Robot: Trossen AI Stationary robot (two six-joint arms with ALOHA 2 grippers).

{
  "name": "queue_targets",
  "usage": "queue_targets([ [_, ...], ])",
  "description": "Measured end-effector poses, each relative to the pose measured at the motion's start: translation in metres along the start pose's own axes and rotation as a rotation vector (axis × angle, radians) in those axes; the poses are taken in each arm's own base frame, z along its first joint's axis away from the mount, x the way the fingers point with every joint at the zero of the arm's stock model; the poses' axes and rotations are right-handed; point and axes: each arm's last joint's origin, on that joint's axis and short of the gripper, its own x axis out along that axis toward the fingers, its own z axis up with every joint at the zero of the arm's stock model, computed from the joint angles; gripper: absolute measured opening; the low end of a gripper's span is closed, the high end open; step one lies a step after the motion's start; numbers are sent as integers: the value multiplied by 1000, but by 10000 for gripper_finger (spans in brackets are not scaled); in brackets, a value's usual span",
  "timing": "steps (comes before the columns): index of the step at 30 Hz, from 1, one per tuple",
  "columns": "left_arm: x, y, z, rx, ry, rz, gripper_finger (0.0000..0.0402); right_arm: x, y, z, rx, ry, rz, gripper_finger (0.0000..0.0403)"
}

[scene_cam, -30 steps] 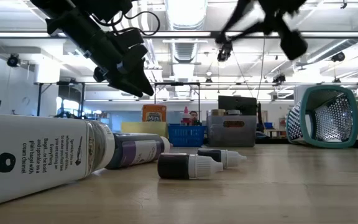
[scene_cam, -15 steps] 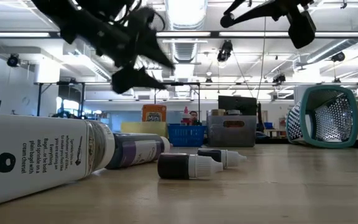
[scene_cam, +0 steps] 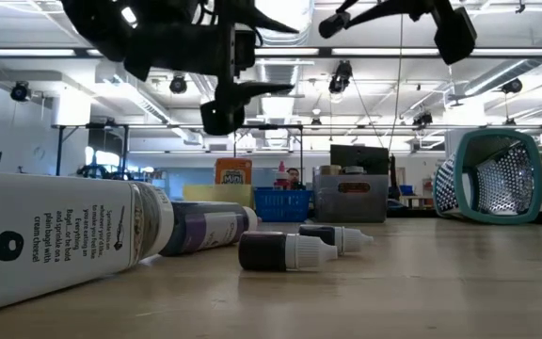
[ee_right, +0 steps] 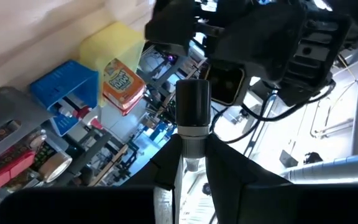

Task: Pick & Place Kitchen Items
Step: Put the small blue food coloring bottle into the blue bin

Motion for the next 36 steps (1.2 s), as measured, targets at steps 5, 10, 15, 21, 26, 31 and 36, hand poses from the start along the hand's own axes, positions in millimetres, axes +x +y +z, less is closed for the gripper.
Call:
queue_targets([
  [5,5,-3,5,-23,-3,-26,273,-1,-9,-2,26,-2,-10,52],
  [10,7,-17,14,1,-8,-83,273,-2,-12,-3,33,-8,-13,48],
  [15,10,-31,26,22,-9,-143,273,-2,-13,-3,23,-15,-13,32],
  [21,14,-31,31,14,37,-109,273,-1,-12,-3,21,-15,-13,9],
  [26,14,-24,32,35,54,-53,273,-3,-12,-2,22,-18,-15,11],
  [31,11,-14,28,96,108,32,273,-3,-12,-2,117,-28,-10,9],
  [36,9,-6,24,172,137,115,273,-5,-12,-4,553,-153,43,8],
])
